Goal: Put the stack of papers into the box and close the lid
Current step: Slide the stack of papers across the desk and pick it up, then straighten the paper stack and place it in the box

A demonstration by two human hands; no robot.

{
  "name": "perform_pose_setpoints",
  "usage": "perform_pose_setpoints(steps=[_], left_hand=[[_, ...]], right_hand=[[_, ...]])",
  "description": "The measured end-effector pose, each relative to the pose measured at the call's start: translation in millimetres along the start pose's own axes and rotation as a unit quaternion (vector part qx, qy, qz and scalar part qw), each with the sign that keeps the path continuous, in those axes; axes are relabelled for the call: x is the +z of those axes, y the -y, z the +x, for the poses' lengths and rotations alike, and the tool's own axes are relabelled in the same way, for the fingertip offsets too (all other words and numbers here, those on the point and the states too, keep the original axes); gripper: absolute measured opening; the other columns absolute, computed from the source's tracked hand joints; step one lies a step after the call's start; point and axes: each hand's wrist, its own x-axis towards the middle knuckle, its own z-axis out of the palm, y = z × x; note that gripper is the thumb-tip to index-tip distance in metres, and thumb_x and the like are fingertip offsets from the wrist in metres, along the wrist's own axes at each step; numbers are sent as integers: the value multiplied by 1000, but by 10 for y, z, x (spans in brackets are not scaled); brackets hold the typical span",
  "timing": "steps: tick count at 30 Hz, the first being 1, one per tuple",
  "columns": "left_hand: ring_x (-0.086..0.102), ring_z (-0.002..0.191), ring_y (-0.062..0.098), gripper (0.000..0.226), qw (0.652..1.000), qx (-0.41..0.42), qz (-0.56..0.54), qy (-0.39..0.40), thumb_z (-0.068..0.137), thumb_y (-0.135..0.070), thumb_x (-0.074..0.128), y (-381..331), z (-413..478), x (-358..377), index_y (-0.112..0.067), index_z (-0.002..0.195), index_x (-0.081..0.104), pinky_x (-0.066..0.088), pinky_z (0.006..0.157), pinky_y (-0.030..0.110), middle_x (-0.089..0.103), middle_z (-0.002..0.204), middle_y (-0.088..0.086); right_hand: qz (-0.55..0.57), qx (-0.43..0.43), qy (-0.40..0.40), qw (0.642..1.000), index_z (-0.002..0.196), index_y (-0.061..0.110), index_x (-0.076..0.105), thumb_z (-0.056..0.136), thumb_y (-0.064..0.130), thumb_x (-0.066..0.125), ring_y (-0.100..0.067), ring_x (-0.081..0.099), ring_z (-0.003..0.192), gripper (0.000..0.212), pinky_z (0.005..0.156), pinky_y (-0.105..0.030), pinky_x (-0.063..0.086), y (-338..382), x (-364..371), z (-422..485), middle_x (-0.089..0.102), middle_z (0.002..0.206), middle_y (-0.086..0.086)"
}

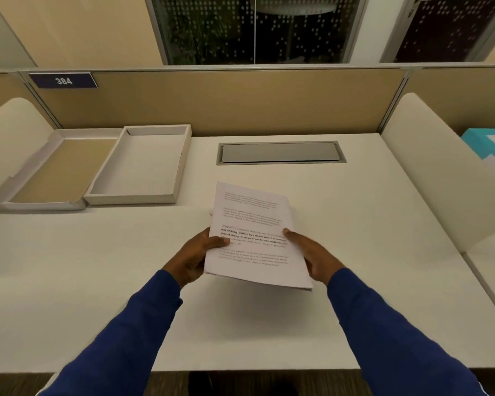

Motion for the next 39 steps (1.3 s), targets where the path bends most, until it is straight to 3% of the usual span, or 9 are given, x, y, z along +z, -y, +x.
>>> perform_pose_setpoints(steps=[4, 11, 17, 22, 24, 27, 31, 34, 39], left_hand=[[72, 115, 37, 57, 1000, -3, 2, 24, 82, -14, 72, 119, -133, -98, -18, 136, 57, 64, 86, 45, 72, 131, 14], [74, 110, 30, 52, 994, 63, 85, -12, 87, -3, 69, -40, -145, -95, -24, 134, 58, 63, 86, 44, 76, 124, 6], [75, 100, 15, 34, 965, 220, 90, -111, 89, -17, 69, -99, -44, 62, -31, 120, 64, 63, 73, 26, 78, 110, -7], [72, 106, 24, 37, 941, 267, 95, -187, 93, -11, 67, 140, 56, 93, -22, 128, 59, 66, 80, 40, 73, 115, 2], [70, 109, 23, 38, 935, 272, 102, -206, 94, -14, 67, 240, 51, 110, -29, 128, 59, 65, 85, 47, 72, 115, -1], [70, 109, 17, 42, 925, 300, 94, -214, 86, -31, 70, 193, -21, 171, -39, 126, 59, 65, 84, 43, 71, 113, -7], [71, 106, 25, 41, 901, 369, 91, -209, 88, -38, 66, -59, -87, 206, -36, 128, 60, 65, 78, 38, 72, 111, -5], [71, 104, 21, 43, 885, 400, 96, -219, 89, -41, 64, -213, -108, 249, -30, 130, 60, 63, 74, 28, 72, 108, -9], [71, 102, 15, 41, 876, 406, 100, -241, 90, -39, 64, -252, -104, 334, -30, 129, 61, 62, 76, 27, 72, 106, -15]], right_hand=[[51, -17, 20, 998, 136, 6, 61, 91, 19, 74, -41, 66, 120, 48, 105, -60, 50, 71, 24, -32, 72, 126, -19], [-9, -174, 22, 985, 130, 27, 61, 97, 20, 66, -23, 75, 106, 34, 78, -33, 63, 207, 248, -276, 75, 123, -3], [-26, -299, 24, 954, 134, 31, 59, 98, 19, 65, -21, 71, 112, 39, 84, -31, 61, 347, 401, -477, 72, 123, -2], [-33, -325, -14, 945, 127, 31, 63, 97, 6, 60, -9, 70, 105, 40, 80, -21, 58, 212, 508, -514, 74, 116, 5], [-40, -328, -37, 943, 125, 32, 63, 89, 10, 59, -6, 69, 100, 42, 77, -20, 58, 122, 569, -510, 73, 111, 7], [-44, -345, -66, 935, 119, 39, 63, 81, 16, 57, -3, 67, 95, 45, 73, -19, 57, 75, 640, -514, 72, 105, 12], [-37, -389, -91, 916, 120, 37, 61, 82, 19, 55, -5, 68, 93, 42, 71, -18, 57, 122, 667, -538, 71, 101, 14], [-31, -408, -107, 906, 123, 33, 60, 85, 23, 54, -8, 68, 95, 40, 71, -19, 58, 159, 712, -552, 71, 102, 13], [-38, -406, -132, 903, 126, 33, 61, 88, 29, 56, -13, 69, 100, 38, 74, -29, 61, 168, 772, -560, 71, 107, 9]])
